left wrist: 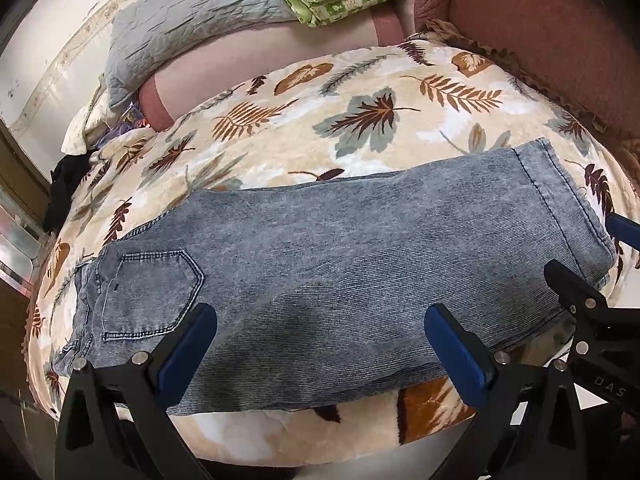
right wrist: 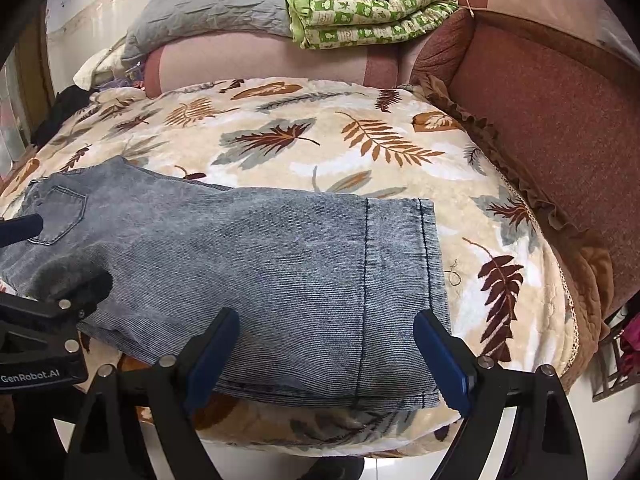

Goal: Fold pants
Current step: 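Lower both open grippers toward the jeans' leg hem, then grasp the light-blue jeans' leg hem with the right gripper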

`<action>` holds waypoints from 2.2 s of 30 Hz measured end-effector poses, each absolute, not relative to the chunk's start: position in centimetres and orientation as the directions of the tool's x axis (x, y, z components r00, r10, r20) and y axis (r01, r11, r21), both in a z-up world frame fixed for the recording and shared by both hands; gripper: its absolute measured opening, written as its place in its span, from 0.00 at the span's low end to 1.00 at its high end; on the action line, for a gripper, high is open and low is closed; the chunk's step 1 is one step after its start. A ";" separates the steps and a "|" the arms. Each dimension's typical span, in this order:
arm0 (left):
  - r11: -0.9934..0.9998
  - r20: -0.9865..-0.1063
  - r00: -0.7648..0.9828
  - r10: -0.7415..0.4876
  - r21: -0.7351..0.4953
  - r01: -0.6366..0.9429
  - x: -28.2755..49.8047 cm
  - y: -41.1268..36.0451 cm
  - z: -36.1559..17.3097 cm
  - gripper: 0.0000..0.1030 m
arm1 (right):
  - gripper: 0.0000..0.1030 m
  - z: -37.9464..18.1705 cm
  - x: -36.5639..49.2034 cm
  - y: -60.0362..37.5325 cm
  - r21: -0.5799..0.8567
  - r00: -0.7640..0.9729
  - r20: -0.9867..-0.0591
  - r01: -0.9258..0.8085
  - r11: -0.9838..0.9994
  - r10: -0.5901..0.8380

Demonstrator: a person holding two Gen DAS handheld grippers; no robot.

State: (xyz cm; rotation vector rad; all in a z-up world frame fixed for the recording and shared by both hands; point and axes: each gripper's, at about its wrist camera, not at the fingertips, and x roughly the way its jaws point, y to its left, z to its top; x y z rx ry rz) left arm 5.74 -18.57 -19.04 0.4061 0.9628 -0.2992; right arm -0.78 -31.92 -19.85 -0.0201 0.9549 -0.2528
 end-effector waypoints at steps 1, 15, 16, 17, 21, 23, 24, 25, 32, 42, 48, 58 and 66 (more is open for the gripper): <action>0.884 -0.839 0.541 -0.067 0.201 0.422 5.7 -18.6 -19.0 1.00 | 0.88 -19.9 -0.8 -31.9 -0.129 0.551 -0.804 0.205 0.970 -0.223; 0.884 -0.840 0.538 -0.069 0.198 0.423 5.8 -18.6 -19.1 1.00 | 0.88 -20.0 -0.8 -32.0 -0.130 0.549 -0.805 0.204 0.970 -0.224; 0.884 -0.839 0.539 -0.068 0.200 0.423 5.8 -18.6 -19.1 1.00 | 0.88 -20.0 -0.8 -32.0 -0.131 0.549 -0.805 0.204 0.970 -0.224; 0.884 -0.839 0.540 -0.068 0.200 0.423 5.8 -18.6 -19.1 1.00 | 0.88 -20.1 -0.8 -32.0 -0.132 0.548 -0.806 0.204 0.970 -0.225; 0.884 -0.839 0.541 -0.067 0.201 0.422 5.9 -18.6 -19.0 1.00 | 0.88 -20.3 -0.8 -31.9 -0.135 0.544 -0.808 0.202 0.970 -0.226; 0.885 -0.838 0.542 -0.067 0.201 0.420 6.0 -18.5 -18.9 1.00 | 0.88 -20.3 -0.7 -31.9 -0.137 0.542 -0.809 0.202 0.970 -0.227; 0.885 -0.837 0.543 -0.065 0.203 0.419 6.1 -18.4 -18.9 1.00 | 0.88 -20.3 -0.7 -31.9 -0.137 0.541 -0.810 0.202 0.970 -0.227; 0.884 -0.837 0.543 -0.063 0.206 0.419 6.1 -18.4 -18.8 1.00 | 0.88 -20.3 -0.6 -31.9 -0.137 0.540 -0.810 0.202 0.970 -0.227; 0.903 -0.802 0.597 -0.007 0.251 0.348 7.7 -15.8 -18.5 1.00 | 0.88 -20.7 -0.3 -31.6 -0.138 0.532 -0.817 0.194 0.971 -0.222; 0.902 -0.837 0.531 0.130 0.322 0.287 10.5 -12.9 -24.2 1.00 | 0.88 -22.5 0.5 -30.5 -0.179 0.485 -0.842 0.161 0.971 -0.235; 0.911 -0.844 0.531 0.073 0.274 0.309 10.7 -12.1 -24.4 1.00 | 0.91 -24.4 0.5 -32.0 -0.137 0.409 -0.890 0.184 0.973 -0.203; 0.904 -0.829 0.558 -0.032 0.215 0.371 8.1 -12.8 -19.3 1.00 | 0.91 -18.8 -7.1 -44.5 0.273 0.562 -0.823 0.521 0.809 -0.085; 0.868 -0.833 0.534 -0.141 0.156 0.472 5.7 -14.9 -18.2 1.00 | 0.91 -21.8 -8.9 -48.9 0.578 0.611 -0.768 0.535 0.617 0.190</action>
